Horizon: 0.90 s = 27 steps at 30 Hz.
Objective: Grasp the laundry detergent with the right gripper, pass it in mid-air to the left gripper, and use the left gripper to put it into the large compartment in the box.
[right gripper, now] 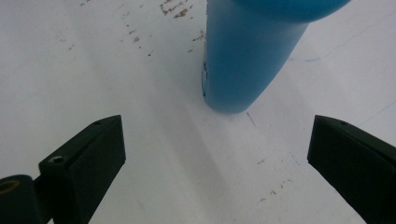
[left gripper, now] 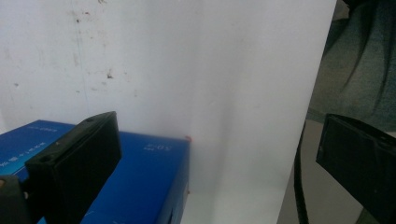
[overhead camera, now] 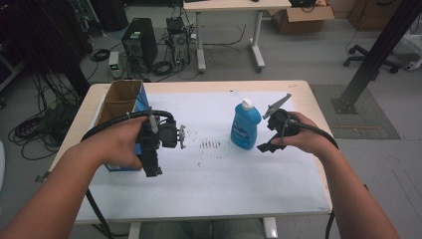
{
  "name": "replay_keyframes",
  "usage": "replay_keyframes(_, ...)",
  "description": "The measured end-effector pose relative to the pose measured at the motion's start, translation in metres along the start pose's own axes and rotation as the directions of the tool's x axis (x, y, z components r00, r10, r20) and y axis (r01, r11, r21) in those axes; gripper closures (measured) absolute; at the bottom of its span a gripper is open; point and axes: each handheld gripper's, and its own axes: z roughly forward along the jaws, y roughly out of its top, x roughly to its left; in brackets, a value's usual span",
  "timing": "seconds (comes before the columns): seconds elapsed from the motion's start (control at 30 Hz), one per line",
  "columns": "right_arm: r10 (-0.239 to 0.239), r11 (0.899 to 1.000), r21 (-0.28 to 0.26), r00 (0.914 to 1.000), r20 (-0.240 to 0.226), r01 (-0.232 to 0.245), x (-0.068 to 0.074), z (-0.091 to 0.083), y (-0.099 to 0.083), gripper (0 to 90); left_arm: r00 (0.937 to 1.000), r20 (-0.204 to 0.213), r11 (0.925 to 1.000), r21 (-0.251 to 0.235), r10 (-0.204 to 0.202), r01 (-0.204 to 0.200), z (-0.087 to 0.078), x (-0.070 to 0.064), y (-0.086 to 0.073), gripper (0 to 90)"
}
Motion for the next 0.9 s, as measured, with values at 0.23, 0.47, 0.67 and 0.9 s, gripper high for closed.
replay_keyframes(0.23,0.021,0.999,-0.041,0.9997,0.011,-0.021,-0.001,0.007,-0.001,4.3,1.0,0.004,1.0,-0.007,-0.003,0.003,0.0,0.0,0.001,0.4)
replay_keyframes(0.47,0.04,0.994,-0.104,0.9991,0.012,-0.039,-0.004,0.012,-0.002,4.3,1.0,0.008,1.0,-0.007,0.005,-0.005,-0.002,-0.002,0.003,0.5)
replay_keyframes(0.67,0.052,0.989,-0.14,0.9985,0.019,-0.049,-0.004,0.017,-0.002,4.1,1.0,0.005,1.0,-0.003,0.006,-0.006,-0.003,-0.001,0.004,0.4)
replay_keyframes(0.9,0.057,0.983,-0.177,0.9982,0.016,-0.053,-0.005,0.025,-0.001,4.0,1.0,0.007,1.0,-0.003,0.003,-0.003,-0.003,-0.003,0.003,0.4)
